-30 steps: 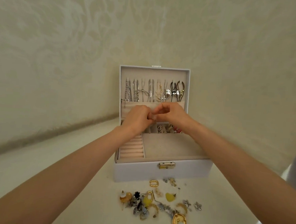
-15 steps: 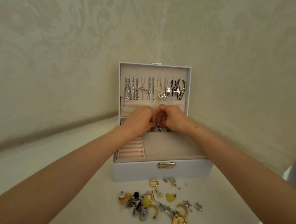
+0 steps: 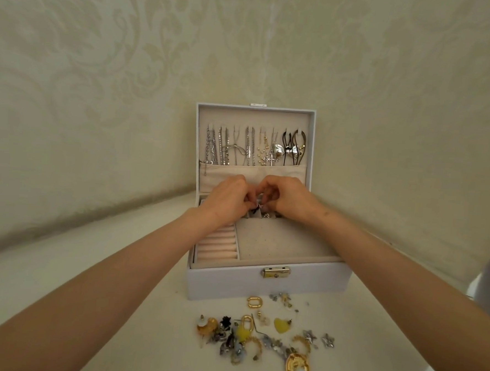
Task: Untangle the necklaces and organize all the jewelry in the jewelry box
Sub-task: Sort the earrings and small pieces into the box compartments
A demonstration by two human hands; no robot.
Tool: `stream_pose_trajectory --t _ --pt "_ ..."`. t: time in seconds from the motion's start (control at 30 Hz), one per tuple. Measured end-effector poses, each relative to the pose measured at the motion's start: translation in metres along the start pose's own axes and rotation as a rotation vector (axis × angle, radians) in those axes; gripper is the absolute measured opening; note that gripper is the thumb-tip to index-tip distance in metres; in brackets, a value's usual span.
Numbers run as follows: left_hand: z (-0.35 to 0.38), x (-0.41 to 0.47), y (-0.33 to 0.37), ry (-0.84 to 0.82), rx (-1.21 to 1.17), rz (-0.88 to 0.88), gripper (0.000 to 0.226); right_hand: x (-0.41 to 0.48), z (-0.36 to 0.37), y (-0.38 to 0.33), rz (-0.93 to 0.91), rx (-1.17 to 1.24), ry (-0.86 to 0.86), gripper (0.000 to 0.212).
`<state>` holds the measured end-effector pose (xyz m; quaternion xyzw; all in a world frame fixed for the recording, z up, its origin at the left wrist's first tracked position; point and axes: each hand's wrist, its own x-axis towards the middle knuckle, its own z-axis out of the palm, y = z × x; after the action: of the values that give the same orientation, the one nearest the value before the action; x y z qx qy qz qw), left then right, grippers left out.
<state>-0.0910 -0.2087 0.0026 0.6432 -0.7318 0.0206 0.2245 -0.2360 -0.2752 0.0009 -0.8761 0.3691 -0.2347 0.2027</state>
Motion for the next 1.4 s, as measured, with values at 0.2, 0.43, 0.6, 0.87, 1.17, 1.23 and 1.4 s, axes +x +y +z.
stream_pose_trajectory --t 0.2,0.43,0.6,0.87,1.17,1.23,1.4 --pt "-0.001 0.002 -0.003 0.015 -0.033 -0.019 0.014 0.0 -0.006 -0.004 -0.043 0.004 0.069 0.037" --pt "-0.014 -0.001 0.005 -0.033 -0.727 -0.247 0.033 -0.01 -0.017 -0.011 -0.033 0.367 0.136 0.042" --pt "-0.023 -0.007 0.009 -0.097 -1.062 -0.352 0.034 -0.016 -0.015 -0.013 -0.067 0.333 0.024 0.032" --pt "-0.021 -0.008 0.009 -0.095 -0.98 -0.301 0.018 -0.016 -0.016 -0.018 -0.027 0.361 0.066 0.024" --pt "-0.015 -0.005 0.006 -0.009 -0.716 -0.249 0.017 -0.018 -0.014 -0.006 0.037 0.434 0.14 0.013" --pt "-0.013 -0.004 0.005 0.035 -0.565 -0.207 0.018 -0.018 -0.014 -0.006 0.047 0.421 0.135 0.009" --pt "-0.01 -0.004 0.005 0.034 -0.414 -0.157 0.02 -0.016 -0.012 -0.003 0.022 0.277 0.084 0.008"
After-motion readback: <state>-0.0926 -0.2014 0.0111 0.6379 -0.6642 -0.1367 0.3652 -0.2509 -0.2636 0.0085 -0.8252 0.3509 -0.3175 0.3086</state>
